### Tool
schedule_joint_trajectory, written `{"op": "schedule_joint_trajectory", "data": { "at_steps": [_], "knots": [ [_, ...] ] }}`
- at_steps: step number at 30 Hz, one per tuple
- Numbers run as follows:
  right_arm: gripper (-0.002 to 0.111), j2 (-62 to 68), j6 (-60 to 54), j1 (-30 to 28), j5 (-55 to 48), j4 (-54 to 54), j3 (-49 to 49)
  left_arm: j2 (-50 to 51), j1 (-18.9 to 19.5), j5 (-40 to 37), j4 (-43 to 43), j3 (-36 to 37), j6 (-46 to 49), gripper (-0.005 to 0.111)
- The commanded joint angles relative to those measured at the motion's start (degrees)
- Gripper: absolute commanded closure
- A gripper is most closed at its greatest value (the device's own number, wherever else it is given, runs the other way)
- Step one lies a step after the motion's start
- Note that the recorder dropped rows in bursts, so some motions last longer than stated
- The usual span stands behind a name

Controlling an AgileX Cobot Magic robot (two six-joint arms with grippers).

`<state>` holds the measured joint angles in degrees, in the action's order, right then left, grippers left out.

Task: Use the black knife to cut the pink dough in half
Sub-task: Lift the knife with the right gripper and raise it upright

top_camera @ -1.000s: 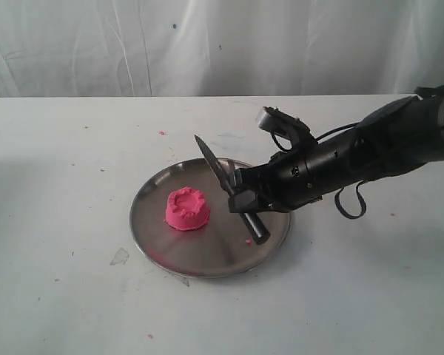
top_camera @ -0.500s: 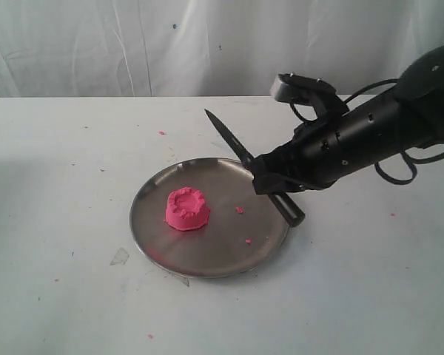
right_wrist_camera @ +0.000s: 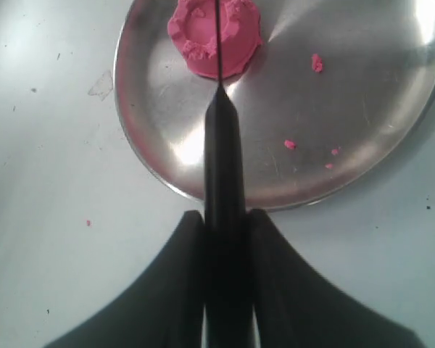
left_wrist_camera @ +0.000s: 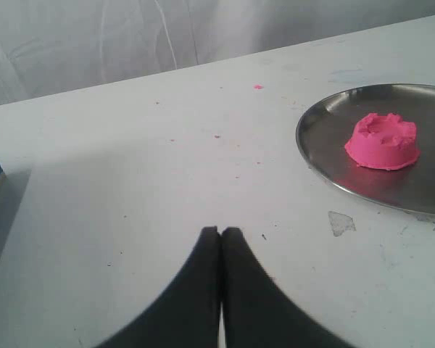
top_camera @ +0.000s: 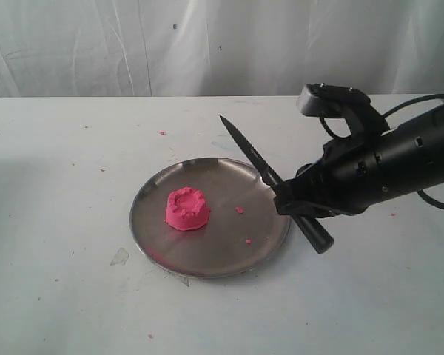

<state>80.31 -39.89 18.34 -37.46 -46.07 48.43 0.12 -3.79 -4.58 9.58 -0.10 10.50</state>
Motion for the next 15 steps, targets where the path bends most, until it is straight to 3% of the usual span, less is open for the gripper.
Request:
{"op": "schedule_joint_trajectory", "data": {
  "at_steps": [1, 15],
  "knots": [
    [0.108, -5.58, 0.21, -0.15, -0.11, -0.81, -4.32, -0.12, 0.26, 0.18, 0.58, 0.10, 0.02, 0.107],
    [0.108, -22.48, 2.95, -0.15, 1.94, -0.94, -14.50, -0.12, 0.26, 0.18, 0.58, 0.10, 0.02, 0.107]
  ]
}}
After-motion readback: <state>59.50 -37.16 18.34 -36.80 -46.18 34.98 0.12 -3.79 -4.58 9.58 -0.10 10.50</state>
